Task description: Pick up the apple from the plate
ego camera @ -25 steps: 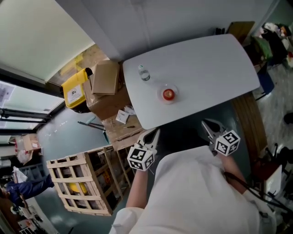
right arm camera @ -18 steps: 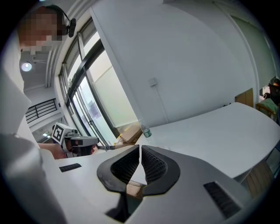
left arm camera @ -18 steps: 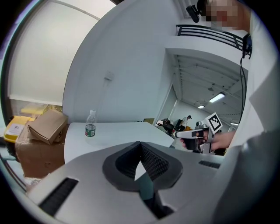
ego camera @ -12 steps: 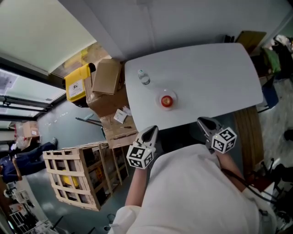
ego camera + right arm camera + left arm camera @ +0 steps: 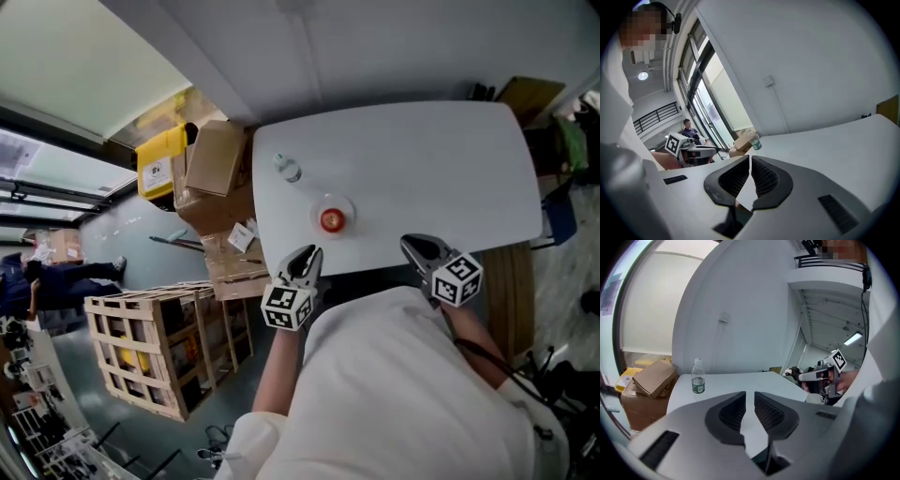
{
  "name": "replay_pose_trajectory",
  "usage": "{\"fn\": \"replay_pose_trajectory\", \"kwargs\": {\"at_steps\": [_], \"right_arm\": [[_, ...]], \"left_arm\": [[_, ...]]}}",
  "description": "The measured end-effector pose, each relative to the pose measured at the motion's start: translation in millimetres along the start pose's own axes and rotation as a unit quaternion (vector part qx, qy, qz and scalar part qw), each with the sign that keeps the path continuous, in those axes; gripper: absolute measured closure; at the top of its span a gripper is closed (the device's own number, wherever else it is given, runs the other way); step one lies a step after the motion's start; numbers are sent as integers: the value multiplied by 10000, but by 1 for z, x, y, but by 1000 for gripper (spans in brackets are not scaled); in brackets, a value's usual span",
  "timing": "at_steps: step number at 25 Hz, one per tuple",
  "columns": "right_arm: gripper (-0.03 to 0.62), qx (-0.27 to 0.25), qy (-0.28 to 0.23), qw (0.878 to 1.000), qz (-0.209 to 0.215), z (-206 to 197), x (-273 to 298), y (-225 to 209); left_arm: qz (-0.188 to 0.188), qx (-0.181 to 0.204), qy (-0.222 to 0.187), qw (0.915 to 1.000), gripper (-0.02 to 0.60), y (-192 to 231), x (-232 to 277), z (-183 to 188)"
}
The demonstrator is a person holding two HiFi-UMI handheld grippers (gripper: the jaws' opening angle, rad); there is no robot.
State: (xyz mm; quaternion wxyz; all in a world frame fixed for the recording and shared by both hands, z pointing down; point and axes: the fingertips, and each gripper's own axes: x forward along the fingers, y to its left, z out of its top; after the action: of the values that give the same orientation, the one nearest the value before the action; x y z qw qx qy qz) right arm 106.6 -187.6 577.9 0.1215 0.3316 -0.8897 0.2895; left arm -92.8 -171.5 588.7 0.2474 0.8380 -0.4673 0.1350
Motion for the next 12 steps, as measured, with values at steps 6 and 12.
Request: {"fn": "replay_pose_trajectory", "kwargs": {"at_steps": [6,12], "right_arm": [[556,95,186,9997,159,1,0,-30],[556,196,325,9990,235,0,1,-46]], "left_arm": [[245,-108,489,9984,473,13,42,-23],[473,-118,1000,9938,407,27,79,-50]]}}
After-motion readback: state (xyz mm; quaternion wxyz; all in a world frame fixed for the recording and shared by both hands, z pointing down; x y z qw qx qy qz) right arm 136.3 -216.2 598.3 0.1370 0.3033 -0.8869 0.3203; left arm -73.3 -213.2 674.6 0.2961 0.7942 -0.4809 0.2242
